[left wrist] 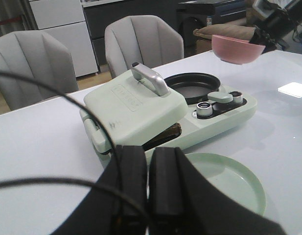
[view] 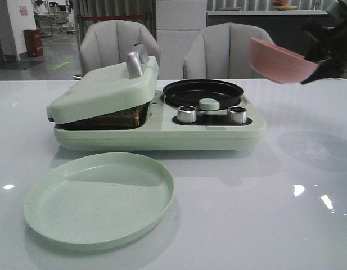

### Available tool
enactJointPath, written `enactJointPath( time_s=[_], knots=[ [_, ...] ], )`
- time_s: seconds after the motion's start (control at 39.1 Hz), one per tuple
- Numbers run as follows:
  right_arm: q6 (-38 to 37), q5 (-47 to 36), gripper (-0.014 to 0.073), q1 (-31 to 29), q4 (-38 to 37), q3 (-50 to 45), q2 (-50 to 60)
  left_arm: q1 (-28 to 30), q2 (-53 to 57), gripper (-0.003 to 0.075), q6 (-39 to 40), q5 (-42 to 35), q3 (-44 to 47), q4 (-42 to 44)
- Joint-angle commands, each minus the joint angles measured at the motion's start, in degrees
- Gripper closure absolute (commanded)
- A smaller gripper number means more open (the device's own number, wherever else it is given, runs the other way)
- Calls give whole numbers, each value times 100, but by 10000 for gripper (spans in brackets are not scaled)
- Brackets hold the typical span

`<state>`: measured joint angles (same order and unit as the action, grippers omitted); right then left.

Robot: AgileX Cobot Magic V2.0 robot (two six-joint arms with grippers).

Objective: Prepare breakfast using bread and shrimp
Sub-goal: 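Grasp the pink bowl rim with the right gripper and lift it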

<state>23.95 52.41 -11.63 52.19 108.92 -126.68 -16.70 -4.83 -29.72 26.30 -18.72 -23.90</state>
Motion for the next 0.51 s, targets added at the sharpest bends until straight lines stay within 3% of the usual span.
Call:
enactJointPath(
  time_s=[0.0,0.2,0.38,0.49],
  knots=[
    [271,14,454,292,325,629,389,9,-65,606,70,-356,-137,-136],
    [107,-573,454,1252,-757,1361,381,9,-65,606,70,-356,-137,-136],
    [7,-1909,454,1955,-1741,1385,358,9,-65,606,70,-356,-137,-136],
    [32,-2493,454,2152,-1809,1372,341,9,-65,606,70,-356,-137,-136]
  ],
)
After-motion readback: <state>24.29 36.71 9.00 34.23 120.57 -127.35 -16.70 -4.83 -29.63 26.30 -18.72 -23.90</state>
